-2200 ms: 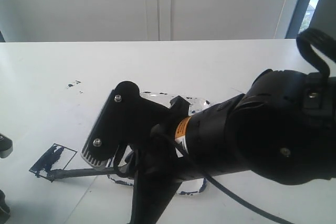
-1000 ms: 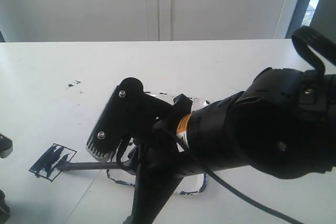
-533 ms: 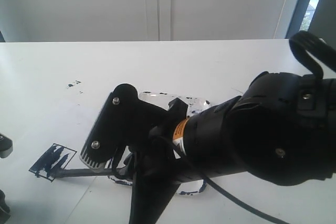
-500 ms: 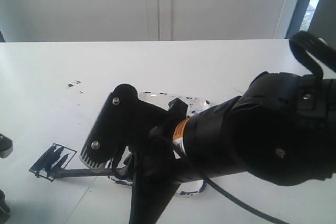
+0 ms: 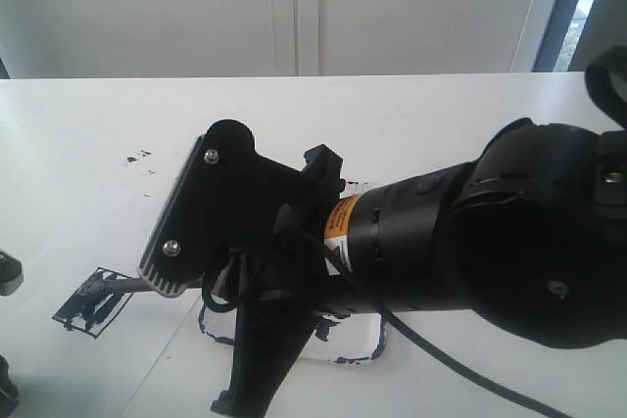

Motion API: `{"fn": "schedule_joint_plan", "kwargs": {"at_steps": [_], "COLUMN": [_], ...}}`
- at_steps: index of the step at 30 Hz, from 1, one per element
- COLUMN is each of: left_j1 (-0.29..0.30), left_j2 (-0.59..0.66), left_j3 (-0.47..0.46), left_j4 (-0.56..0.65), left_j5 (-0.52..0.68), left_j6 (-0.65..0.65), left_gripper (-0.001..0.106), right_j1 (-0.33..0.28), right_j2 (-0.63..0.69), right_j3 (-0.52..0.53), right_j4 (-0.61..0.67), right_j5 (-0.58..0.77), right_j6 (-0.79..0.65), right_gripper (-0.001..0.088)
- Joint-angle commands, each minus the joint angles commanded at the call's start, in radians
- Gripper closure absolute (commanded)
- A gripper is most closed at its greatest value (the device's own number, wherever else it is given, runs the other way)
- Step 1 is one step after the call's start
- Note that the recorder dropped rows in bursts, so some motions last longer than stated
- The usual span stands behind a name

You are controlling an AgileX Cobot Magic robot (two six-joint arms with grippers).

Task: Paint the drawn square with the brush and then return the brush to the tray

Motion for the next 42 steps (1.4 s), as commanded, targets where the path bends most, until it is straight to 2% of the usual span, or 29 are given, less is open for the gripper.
{"fn": "schedule_joint_plan", "kwargs": {"at_steps": [4, 9, 20, 31, 37, 42], "left_j1": [0.0, 0.0, 0.0, 0.0, 0.0, 0.0], "left_j2": [-0.069, -0.074, -0.074, 0.017, 0.017, 0.017], "left_j3": [-0.008, -0.008, -0.008, 0.006, 0.006, 0.006], "left_j4": [-0.081, -0.159, -0.164, -0.166, -0.143, -0.143], "left_j5": [0.027, 0.036, 0.082, 0.024, 0.022, 0.021], "left_j6": [-0.07, -0.067, -0.097, -0.125, -0.026, -0.014], "left_gripper": [0.053, 0.053, 0.053, 0.053, 0.053, 0.053], "right_j1": [0.0, 0.0, 0.0, 0.0, 0.0, 0.0], "right_j2": [0.0, 0.0, 0.0, 0.004, 0.005, 0.038], "right_j3": [0.0, 0.0, 0.0, 0.0, 0.0, 0.0], "right_j4": [-0.019, -0.019, -0.019, -0.019, -0.012, -0.005], "right_j5": [-0.002, -0.002, -0.006, 0.013, 0.027, 0.02], "right_j6": [0.007, 0.007, 0.007, 0.007, 0.007, 0.007], "right_gripper": [0.0868, 0.0868, 0.0868, 0.0868, 0.0868, 0.0868]}}
